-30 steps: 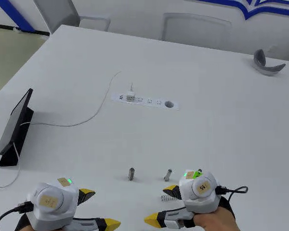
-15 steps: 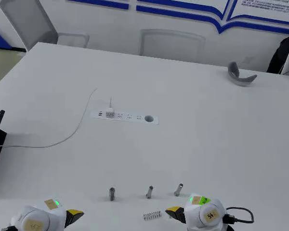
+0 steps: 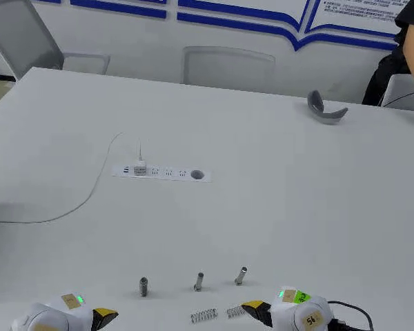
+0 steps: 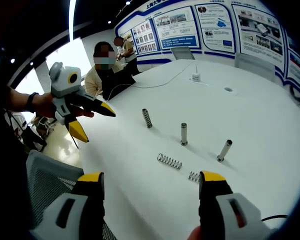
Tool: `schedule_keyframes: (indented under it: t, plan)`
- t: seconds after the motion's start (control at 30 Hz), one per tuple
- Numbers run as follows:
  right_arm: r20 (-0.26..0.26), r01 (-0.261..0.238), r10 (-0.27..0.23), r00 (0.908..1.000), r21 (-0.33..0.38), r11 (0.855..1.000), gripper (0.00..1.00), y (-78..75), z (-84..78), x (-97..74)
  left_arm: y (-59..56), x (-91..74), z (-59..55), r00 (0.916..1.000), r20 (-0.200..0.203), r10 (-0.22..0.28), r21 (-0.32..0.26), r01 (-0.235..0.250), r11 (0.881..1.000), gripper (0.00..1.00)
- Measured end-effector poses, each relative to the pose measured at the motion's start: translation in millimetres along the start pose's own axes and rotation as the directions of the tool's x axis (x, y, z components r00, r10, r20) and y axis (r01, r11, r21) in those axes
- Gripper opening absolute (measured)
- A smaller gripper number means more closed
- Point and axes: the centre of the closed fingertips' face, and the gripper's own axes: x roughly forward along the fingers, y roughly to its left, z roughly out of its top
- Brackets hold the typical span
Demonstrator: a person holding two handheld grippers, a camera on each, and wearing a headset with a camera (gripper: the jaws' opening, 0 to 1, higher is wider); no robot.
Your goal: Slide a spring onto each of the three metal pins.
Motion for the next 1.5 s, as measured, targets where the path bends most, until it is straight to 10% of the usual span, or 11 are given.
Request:
schedule_keyframes:
  t: [0.9,1.5]
  plan:
    - [0.026,0.082,-0.085,0.996,0.111,0.99,0.84,-30.9,-30.2,-46.7,-28.1,47.4,6.6,0.9949,-0.063,-0.079,0.057,0.082,0.995,0.69]
    - [0.048,0.074,-0.082,0.9955,0.147,0.986,0.85,-29.5,-32.1,-44.6,-20.6,68.1,9.0,0.995,-0.086,-0.051,0.05,0.055,0.997,0.66]
